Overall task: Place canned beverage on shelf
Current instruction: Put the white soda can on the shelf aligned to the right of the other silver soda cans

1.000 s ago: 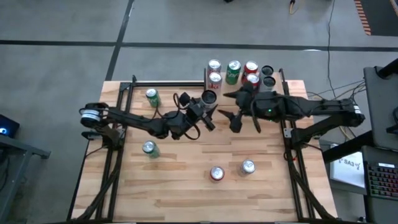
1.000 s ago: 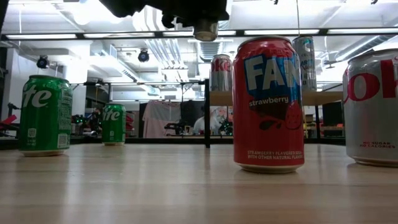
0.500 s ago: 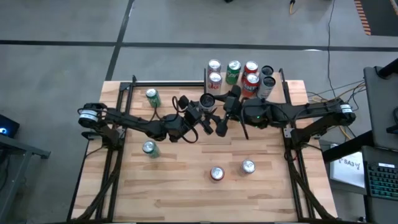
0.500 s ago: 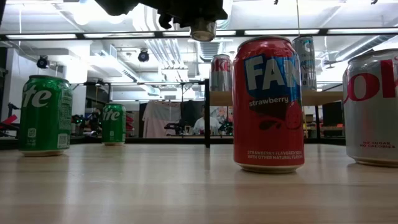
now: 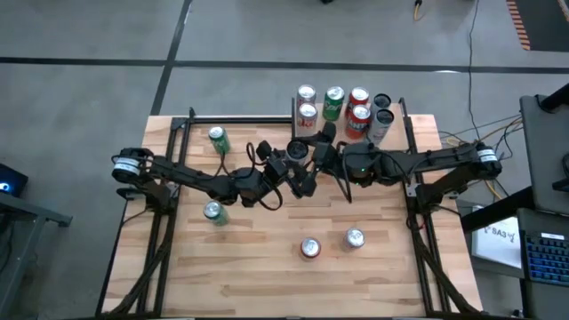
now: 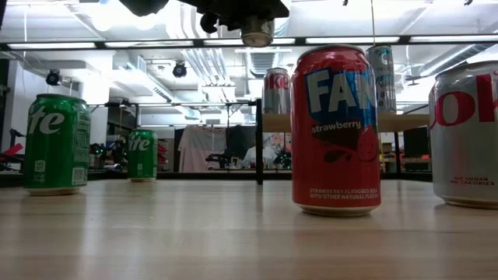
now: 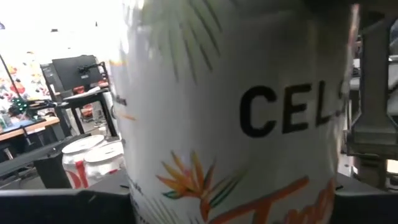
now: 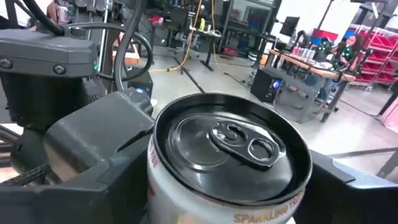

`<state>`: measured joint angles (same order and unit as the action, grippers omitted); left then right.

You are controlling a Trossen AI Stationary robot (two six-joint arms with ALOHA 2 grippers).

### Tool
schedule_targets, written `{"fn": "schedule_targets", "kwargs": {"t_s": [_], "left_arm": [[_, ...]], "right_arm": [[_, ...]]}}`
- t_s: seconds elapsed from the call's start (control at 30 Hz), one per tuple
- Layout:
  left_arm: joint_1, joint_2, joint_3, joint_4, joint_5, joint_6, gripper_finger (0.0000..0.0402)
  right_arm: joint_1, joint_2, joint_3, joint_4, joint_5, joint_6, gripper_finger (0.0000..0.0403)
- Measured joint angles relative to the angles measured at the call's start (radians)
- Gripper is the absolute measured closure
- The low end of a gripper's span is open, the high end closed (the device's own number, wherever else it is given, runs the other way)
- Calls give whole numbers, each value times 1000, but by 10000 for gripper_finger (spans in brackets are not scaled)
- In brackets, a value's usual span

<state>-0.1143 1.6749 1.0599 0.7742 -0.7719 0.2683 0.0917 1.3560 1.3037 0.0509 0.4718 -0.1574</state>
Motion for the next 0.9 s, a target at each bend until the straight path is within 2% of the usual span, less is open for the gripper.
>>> {"fn": "schedule_targets", "kwargs": {"t_s": [0.17,0.4,0.6,0.8,0.9], "left_arm": [[-9,0,0,4,2,12,178],[-21,0,1,3,-5,14,124],[-52,-2,2,1,-2,71,114],[-90,-5,1,-7,-5,109,112],[-107,-7,1,-6,-1,133,112]], "right_arm": [[0,-4,0,1,-1,25,165],[0,-22,-2,-27,10,34,165],[0,-94,-2,-102,-2,46,165],[-7,-213,5,-267,14,53,165],[-13,-274,36,-427,7,62,165]]}}
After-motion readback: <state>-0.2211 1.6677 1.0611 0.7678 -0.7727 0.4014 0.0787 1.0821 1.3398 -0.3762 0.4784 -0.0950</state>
